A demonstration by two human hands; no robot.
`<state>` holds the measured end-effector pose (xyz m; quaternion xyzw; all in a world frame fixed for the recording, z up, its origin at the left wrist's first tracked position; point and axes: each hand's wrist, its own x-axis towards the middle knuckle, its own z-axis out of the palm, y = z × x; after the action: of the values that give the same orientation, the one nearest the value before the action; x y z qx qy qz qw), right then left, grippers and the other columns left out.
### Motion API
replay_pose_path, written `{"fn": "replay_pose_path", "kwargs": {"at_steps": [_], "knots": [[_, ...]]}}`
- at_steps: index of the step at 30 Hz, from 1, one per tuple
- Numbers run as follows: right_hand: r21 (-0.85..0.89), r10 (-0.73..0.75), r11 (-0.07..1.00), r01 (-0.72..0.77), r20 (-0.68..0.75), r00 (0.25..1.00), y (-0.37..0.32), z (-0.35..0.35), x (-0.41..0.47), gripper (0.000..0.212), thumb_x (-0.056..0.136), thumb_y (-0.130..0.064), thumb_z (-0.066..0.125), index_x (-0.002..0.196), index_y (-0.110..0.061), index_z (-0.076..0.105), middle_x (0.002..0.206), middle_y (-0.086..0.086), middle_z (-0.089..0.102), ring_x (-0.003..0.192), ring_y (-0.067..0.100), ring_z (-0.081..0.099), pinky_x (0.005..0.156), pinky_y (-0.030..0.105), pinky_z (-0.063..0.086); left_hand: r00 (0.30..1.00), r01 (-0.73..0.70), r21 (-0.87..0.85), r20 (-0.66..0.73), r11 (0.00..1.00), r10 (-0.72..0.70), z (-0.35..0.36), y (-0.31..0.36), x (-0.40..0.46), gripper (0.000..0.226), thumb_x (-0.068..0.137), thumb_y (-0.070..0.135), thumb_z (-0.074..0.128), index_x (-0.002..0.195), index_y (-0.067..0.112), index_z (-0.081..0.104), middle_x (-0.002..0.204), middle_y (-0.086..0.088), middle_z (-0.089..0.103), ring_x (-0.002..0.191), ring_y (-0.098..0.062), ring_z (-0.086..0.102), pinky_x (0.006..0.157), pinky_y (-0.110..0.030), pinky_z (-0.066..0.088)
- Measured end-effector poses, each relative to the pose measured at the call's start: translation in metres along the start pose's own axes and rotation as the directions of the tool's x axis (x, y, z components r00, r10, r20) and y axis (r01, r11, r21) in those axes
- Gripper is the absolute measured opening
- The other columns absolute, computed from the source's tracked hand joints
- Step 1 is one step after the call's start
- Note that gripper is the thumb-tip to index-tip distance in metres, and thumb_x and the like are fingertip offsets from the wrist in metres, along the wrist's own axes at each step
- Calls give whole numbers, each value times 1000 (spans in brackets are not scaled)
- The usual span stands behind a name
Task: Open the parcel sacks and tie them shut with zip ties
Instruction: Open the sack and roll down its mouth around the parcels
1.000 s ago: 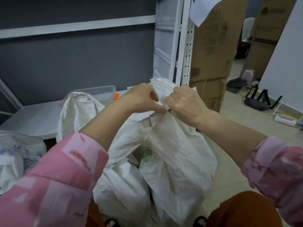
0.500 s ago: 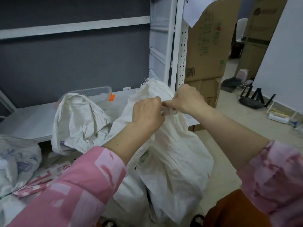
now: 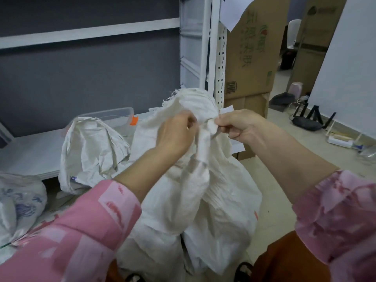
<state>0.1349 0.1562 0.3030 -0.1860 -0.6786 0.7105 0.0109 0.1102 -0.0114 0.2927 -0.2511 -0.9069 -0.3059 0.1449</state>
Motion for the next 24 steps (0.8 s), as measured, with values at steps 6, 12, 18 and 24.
{"fn": "replay_pose_path", "kwargs": {"at_steps": [6,12,18,24], "knots": [[6,-66,998,68,359,931,0,-21,-11,23,92,6,46,77,-5,59,56,-2,56,45,2,41,39,13,21,968,-250,245,78,937,238,-9,-5,34,58,88,25,64,139,35,40,142,17,37,121,-18,32,88,-33,43],[21,-90,996,91,448,890,5,-43,-12,22,91,11,39,85,-2,56,66,3,52,51,4,41,42,13,29,901,-282,90,367,955,232,0,9,41,79,74,38,77,141,39,35,134,17,48,116,-14,36,96,-37,41],[-13,-42,999,52,413,910,7,-56,-15,26,91,13,38,91,2,61,61,1,56,48,4,38,38,12,29,777,-73,-231,597,970,201,1,28,39,23,79,22,76,101,22,69,93,12,68,90,-8,62,77,-15,48],[-202,65,978,-44,96,993,9,-81,-13,17,85,8,56,78,-8,53,65,4,45,44,7,38,34,17,29,741,133,-161,672,978,10,-16,20,53,10,81,32,72,77,22,73,75,9,66,69,-7,54,66,-21,44]]}}
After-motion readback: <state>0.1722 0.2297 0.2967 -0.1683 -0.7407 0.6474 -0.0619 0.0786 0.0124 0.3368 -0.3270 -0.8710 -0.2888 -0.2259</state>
